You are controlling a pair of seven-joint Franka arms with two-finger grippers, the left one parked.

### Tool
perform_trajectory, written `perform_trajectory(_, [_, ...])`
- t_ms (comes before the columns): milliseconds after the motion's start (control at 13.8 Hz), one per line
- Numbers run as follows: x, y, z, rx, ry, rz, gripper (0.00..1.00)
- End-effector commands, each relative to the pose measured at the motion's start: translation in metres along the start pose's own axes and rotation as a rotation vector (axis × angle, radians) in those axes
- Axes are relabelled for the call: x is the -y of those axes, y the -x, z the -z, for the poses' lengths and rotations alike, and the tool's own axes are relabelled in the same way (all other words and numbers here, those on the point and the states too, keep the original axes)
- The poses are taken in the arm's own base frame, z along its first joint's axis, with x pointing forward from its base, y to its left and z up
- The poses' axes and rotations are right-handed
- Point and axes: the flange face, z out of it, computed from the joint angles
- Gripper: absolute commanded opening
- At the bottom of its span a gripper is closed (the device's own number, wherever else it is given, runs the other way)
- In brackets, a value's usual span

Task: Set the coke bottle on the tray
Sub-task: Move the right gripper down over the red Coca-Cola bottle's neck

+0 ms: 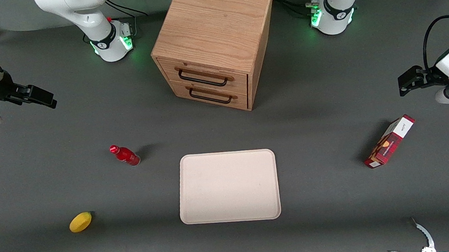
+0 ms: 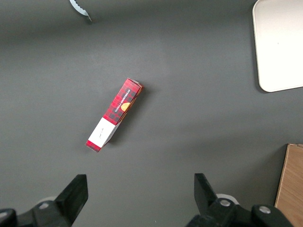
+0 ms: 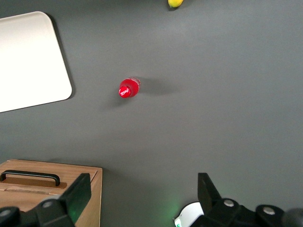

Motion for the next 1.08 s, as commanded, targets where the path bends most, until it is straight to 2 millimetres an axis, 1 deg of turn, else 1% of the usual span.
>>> perform_trajectory(0, [0.002,0.002,0.010,0.007,-0.014,0.015,1.00])
perform_trajectory(72, [0.000,0.000,0.010,0.009,-0.014,0.022,1.00])
perform_trajectory(361, [0.001,0.000,0.006,0.022,-0.014,0.028,1.00])
perform_trajectory(506, [0.008,-0.004,-0.009,0.048,-0.027,0.037,1.00])
perform_trajectory(578, [0.014,-0.007,-0.025,0.049,-0.026,0.043,1.00])
perform_trajectory(651, [0.017,-0.012,-0.045,0.053,-0.026,0.039,1.00])
perform_trajectory(723, [0.020,-0.018,-0.069,0.044,-0.027,0.035,1.00])
perform_trajectory(867, [0.027,-0.030,-0.132,0.008,-0.040,0.023,1.00])
perform_trajectory(1012, [0.030,-0.034,-0.188,-0.021,-0.049,0.014,1.00])
